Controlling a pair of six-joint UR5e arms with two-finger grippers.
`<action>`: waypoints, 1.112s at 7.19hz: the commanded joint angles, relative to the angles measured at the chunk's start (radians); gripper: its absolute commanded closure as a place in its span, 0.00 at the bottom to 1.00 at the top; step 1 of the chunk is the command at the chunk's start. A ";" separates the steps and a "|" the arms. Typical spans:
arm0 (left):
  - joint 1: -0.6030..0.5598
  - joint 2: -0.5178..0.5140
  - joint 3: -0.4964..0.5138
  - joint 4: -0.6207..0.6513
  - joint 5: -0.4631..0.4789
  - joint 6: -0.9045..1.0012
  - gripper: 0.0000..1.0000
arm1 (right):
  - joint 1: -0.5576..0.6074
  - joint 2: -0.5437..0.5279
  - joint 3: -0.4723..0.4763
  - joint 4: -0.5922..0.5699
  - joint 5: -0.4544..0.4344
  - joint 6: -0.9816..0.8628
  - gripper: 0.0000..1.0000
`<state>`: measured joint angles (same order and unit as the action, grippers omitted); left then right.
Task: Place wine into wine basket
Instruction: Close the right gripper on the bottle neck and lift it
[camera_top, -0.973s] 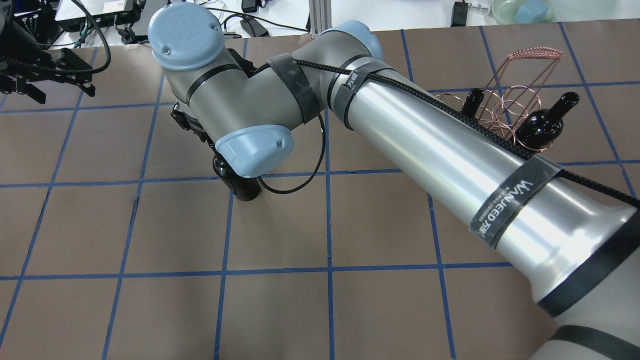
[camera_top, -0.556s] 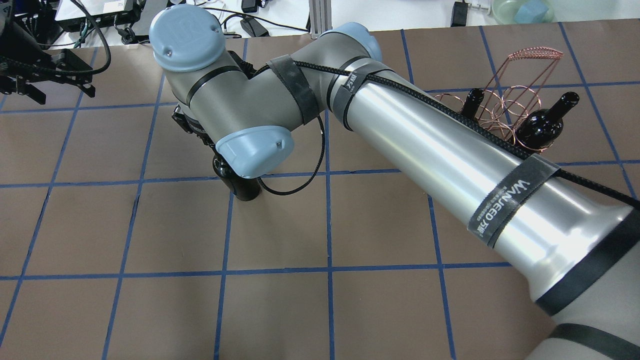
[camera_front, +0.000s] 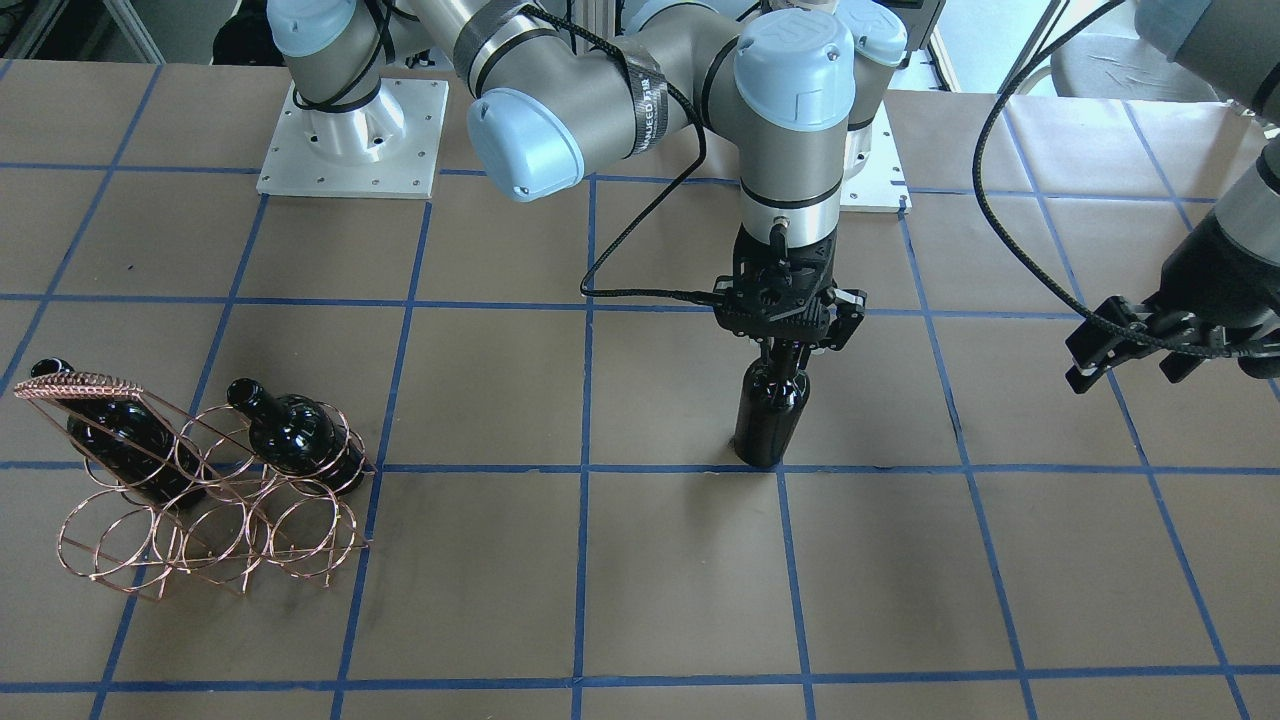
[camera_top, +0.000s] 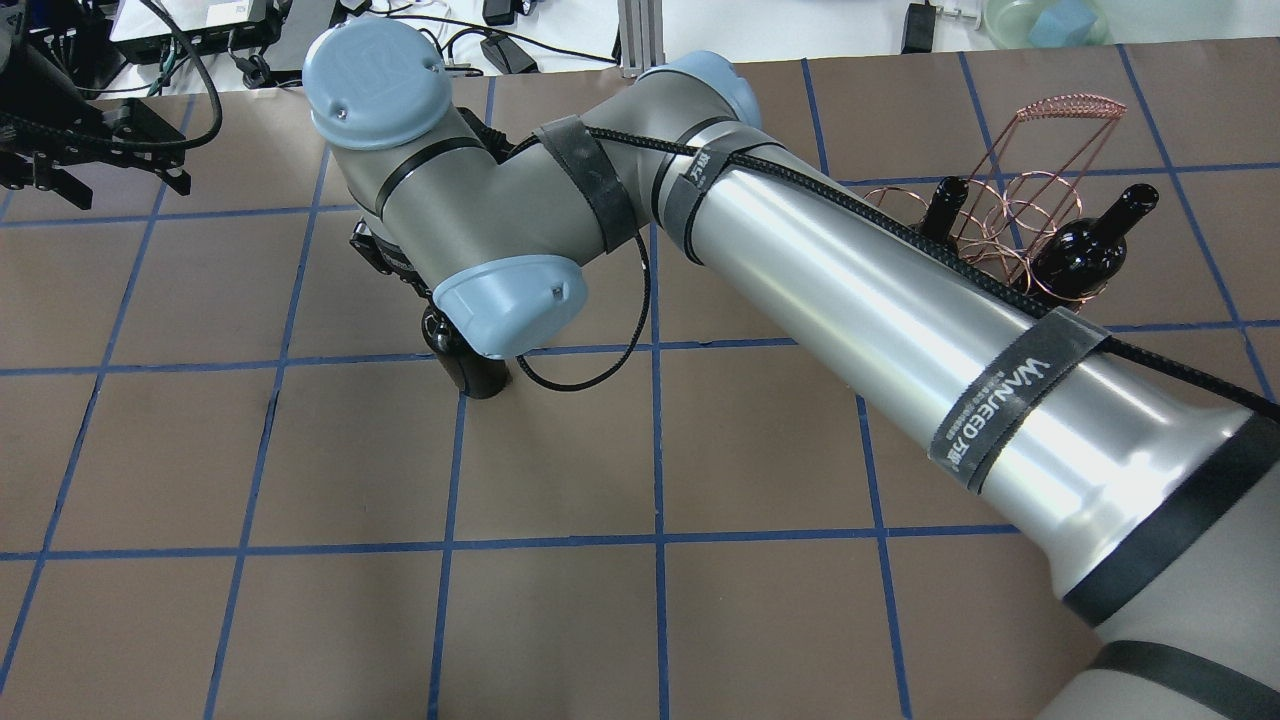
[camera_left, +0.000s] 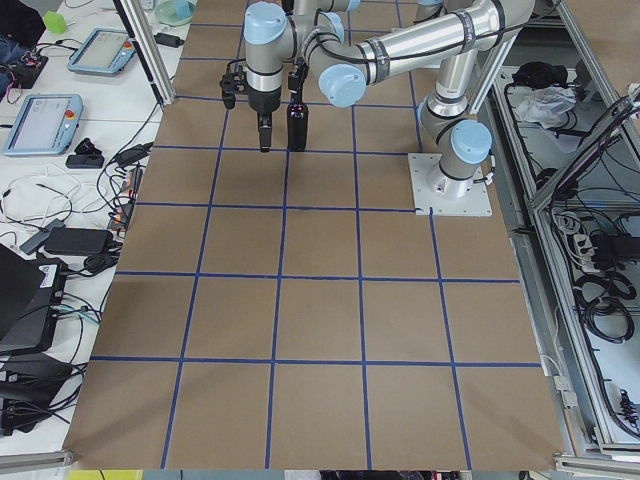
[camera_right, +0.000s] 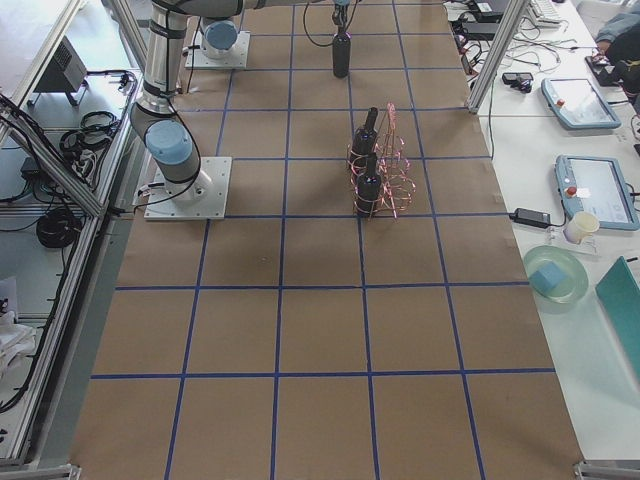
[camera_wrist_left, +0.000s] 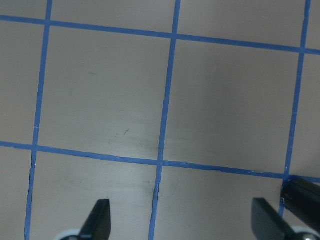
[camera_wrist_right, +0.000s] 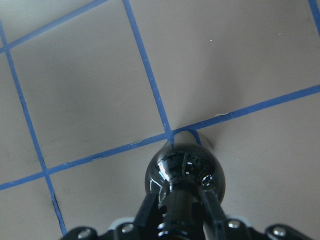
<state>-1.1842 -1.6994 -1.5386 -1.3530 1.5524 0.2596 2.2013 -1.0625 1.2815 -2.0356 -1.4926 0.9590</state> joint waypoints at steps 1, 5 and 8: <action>0.000 0.000 0.000 0.000 -0.002 -0.003 0.00 | 0.002 -0.002 0.001 0.001 0.002 0.000 0.64; 0.000 0.000 0.000 0.002 -0.002 -0.006 0.00 | -0.002 -0.048 0.004 0.011 0.000 -0.016 0.89; 0.000 0.000 0.000 0.002 -0.002 -0.010 0.00 | -0.072 -0.164 0.033 0.143 -0.038 -0.185 0.99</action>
<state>-1.1842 -1.6996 -1.5386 -1.3515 1.5509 0.2514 2.1677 -1.1612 1.2978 -1.9843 -1.5097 0.8704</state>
